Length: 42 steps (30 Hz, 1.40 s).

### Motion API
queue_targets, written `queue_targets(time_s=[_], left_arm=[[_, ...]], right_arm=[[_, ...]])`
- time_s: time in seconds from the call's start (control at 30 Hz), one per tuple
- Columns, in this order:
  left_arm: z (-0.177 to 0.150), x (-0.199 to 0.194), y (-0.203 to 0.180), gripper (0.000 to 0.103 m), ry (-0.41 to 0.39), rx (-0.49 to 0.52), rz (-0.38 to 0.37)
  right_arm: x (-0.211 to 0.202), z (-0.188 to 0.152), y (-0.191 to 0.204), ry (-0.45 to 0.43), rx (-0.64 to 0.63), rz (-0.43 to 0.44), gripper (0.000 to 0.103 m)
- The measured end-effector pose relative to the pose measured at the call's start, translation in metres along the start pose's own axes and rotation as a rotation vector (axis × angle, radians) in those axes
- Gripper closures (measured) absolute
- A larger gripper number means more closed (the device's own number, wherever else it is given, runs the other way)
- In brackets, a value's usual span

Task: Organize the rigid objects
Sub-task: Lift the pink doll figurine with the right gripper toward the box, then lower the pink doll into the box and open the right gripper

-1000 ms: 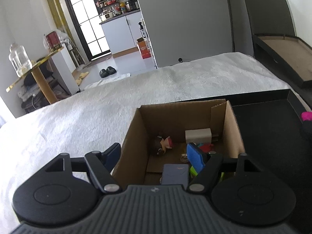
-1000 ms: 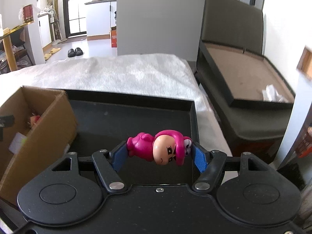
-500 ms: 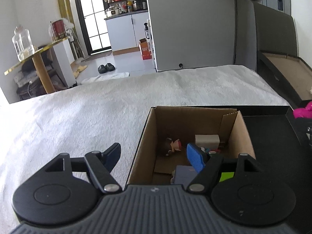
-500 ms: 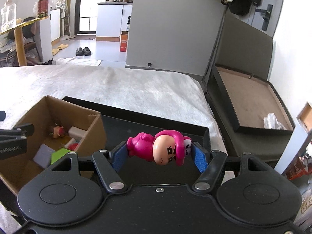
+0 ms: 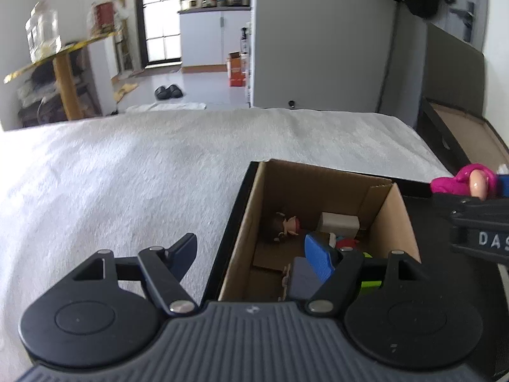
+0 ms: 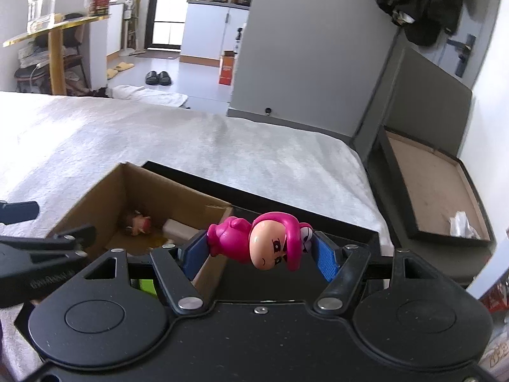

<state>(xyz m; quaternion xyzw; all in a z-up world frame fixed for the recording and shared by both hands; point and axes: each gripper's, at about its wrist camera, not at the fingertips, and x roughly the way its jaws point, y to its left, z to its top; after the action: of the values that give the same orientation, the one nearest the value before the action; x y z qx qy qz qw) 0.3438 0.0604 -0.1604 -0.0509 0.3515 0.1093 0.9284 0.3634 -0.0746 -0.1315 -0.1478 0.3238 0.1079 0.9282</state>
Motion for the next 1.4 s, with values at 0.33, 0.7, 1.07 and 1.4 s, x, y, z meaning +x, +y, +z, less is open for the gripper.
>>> queue_targets(time_s=[0.33, 0.7, 1.07, 1.4], left_arm=[[-0.01, 0.002, 0.029, 0.033, 0.027, -0.125, -0.038], [-0.017, 0.003, 0.042, 0.092, 0.042, -0.185, -0.121], [-0.017, 0.004, 0.047, 0.091, 0.048, -0.217, -0.145], [-0.017, 0.006, 0.05, 0.091, 0.049, -0.231, -0.146]], right_arm=[[0.001, 0.016, 0.038, -0.003, -0.035, 0.045, 0.035], [0.007, 0.022, 0.066, 0.028, -0.048, 0.092, 0.035], [0.023, 0.025, 0.083, 0.063, -0.04, 0.144, 0.034], [0.025, 0.021, 0.089, 0.064, -0.057, 0.153, 0.03]])
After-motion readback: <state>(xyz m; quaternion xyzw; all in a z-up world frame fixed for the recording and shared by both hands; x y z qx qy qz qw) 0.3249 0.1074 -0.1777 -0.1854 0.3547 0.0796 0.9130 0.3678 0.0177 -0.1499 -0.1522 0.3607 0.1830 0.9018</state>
